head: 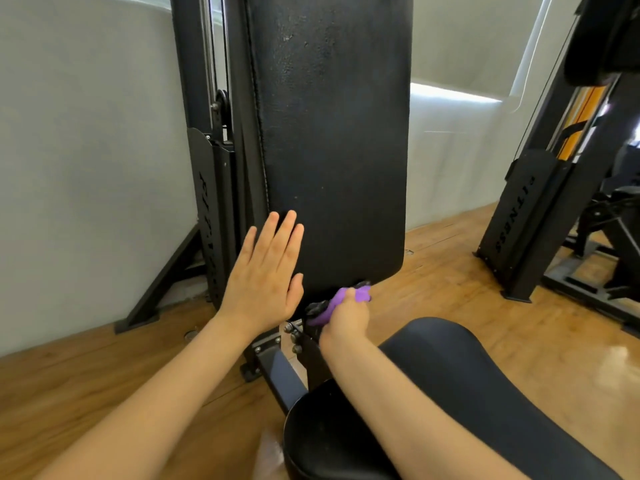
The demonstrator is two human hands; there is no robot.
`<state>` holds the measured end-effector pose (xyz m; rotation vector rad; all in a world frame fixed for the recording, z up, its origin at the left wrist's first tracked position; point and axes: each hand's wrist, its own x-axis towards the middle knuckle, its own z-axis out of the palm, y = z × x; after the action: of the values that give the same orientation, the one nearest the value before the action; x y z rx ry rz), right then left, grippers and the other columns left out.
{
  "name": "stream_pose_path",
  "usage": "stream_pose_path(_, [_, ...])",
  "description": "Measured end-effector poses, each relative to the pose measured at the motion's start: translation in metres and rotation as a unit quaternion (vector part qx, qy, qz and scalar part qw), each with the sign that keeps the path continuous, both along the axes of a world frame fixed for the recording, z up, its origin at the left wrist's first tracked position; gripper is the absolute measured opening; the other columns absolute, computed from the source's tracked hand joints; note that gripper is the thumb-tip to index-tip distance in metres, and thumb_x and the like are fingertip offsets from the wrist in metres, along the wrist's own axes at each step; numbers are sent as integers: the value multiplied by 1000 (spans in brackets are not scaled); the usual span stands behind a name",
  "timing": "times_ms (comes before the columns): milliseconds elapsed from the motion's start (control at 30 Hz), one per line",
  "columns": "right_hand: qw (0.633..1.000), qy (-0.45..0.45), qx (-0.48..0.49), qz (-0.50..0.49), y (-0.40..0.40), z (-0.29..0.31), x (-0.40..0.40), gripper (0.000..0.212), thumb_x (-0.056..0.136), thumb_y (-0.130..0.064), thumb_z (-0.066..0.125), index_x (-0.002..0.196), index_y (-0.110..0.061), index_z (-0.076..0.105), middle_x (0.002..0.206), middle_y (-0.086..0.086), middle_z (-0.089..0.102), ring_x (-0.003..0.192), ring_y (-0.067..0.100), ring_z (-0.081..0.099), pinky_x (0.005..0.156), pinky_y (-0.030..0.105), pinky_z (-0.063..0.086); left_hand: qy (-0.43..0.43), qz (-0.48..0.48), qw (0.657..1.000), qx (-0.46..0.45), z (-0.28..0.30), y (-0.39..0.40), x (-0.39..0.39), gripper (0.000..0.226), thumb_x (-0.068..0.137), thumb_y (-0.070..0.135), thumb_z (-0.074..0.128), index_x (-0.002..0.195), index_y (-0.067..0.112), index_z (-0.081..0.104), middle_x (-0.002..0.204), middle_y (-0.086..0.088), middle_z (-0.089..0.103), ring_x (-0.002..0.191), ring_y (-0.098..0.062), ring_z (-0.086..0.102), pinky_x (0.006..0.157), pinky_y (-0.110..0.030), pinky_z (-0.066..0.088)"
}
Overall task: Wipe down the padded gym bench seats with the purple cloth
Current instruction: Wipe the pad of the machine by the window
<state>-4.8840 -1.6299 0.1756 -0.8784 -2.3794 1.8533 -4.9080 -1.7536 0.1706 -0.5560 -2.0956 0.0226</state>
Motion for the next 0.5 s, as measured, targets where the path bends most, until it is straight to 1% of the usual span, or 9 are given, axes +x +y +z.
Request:
stream_pose_path(33, [998, 12, 49, 41, -8, -2, 6, 63, 89, -50, 53, 131, -4, 43, 130, 11, 49, 120, 21, 48, 94, 26, 38, -1, -14, 1000, 14, -2, 1, -2, 67, 85, 31, 36, 144, 1, 23, 151, -18, 19, 140, -33, 17, 117, -43, 9])
stream_pose_path(67, [999, -1, 20, 40, -11, -6, 9, 60, 88, -45, 59, 127, -3, 45, 127, 12, 52, 118, 21, 51, 87, 26, 40, -2, -26, 999, 30, -3, 1, -3, 68, 85, 30, 36, 144, 1, 22, 151, -18, 17, 140, -33, 16, 117, -42, 7])
stream_pose_path(100, [999, 12, -36, 30, -15, -9, 18, 56, 90, -42, 57, 129, -5, 43, 127, 12, 52, 110, 16, 56, 78, 24, 40, -6, -31, 999, 43, -5, 0, -4, 69, 85, 30, 37, 145, 1, 19, 151, -18, 16, 141, -33, 15, 118, -43, 7])
stream_pose_path(167, [957, -11, -290, -10, -21, -17, 13, 39, 99, -31, 42, 134, -14, 36, 128, 11, 52, 76, -3, 64, 65, 17, 44, -26, -29, 997, 60, -10, -4, -2, 70, 85, 31, 37, 145, 0, 16, 151, -18, 15, 141, -32, 14, 116, -48, 14])
stream_pose_path(233, [927, 18, -374, -33, -5, -27, 2, 26, 100, -18, 41, 124, -14, 47, 116, 9, 56, 61, -2, 64, 60, 19, 52, -52, -36, 995, 80, -17, -12, 2, 70, 87, 31, 37, 146, 0, 16, 153, -19, 16, 142, -29, 14, 111, -52, 19])
stream_pose_path(267, [936, 1, -349, -37, -1, -28, -7, 22, 98, -16, 45, 118, -12, 53, 114, 9, 57, 77, 5, 67, 72, 25, 54, -63, -44, 993, 92, -20, -15, 5, 69, 87, 31, 37, 146, 0, 16, 154, -19, 17, 143, -26, 13, 110, -52, 19])
stream_pose_path(333, [975, -37, -220, 4, 0, -30, -4, 27, 92, -15, 55, 116, -2, 56, 108, 11, 59, 114, 23, 56, 102, 37, 42, -85, -65, 988, 111, -25, -19, 9, 67, 88, 28, 37, 146, 2, 14, 154, -16, 14, 143, -21, 9, 111, -52, 17])
stream_pose_path(400, [973, 18, -229, 28, -5, -42, -8, 39, 90, -11, 52, 123, 10, 46, 100, 19, 57, 123, 41, 45, 106, 49, 35, -95, -84, 985, 115, -25, -23, 11, 66, 89, 26, 36, 147, 3, 13, 154, -12, 12, 144, -20, 10, 116, -45, 15])
stream_pose_path(500, [962, 81, -260, 28, -23, -44, 20, 65, 69, -30, 50, 124, 5, 49, 121, 34, 51, 118, 48, 47, 101, 54, 38, -109, -105, 984, 92, -20, -35, 12, 63, 89, 24, 36, 147, 4, 18, 154, -10, 16, 143, -24, 18, 116, -39, 14])
